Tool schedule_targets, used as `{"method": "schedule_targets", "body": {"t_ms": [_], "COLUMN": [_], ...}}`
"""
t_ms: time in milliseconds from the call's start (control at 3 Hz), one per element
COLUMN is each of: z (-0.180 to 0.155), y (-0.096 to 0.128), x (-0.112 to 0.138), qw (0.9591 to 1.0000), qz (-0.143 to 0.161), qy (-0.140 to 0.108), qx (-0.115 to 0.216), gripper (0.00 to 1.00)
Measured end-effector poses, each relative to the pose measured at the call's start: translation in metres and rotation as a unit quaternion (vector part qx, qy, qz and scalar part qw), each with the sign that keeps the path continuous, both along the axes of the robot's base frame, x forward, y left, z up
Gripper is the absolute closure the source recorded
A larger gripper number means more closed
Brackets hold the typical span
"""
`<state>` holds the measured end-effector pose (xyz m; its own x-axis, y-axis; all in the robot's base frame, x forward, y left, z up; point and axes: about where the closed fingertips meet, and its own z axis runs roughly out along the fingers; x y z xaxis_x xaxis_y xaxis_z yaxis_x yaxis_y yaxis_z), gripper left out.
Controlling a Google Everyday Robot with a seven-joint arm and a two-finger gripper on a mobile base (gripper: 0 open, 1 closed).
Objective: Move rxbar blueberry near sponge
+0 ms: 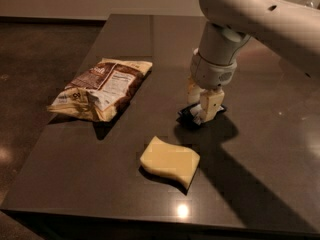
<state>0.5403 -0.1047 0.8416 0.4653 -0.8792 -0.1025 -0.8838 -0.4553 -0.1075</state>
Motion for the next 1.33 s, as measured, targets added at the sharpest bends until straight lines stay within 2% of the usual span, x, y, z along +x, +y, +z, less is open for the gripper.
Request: {"method": "schedule_targets", "body": {"t_ms": [333,667,1333], "z": [0.000,0.002,0.001], "y": [0.010,0.021,0.023], "x": [-0.024,-0.042,-0.042], "qw": [0.9995,0.9984,0.9983], "qz": [0.029,0.053,0.055], "qy": [0.008,0.017,0.016], "qx": [0.005,0.010,0.010], "gripper": [0.85,0.61,0.14]}}
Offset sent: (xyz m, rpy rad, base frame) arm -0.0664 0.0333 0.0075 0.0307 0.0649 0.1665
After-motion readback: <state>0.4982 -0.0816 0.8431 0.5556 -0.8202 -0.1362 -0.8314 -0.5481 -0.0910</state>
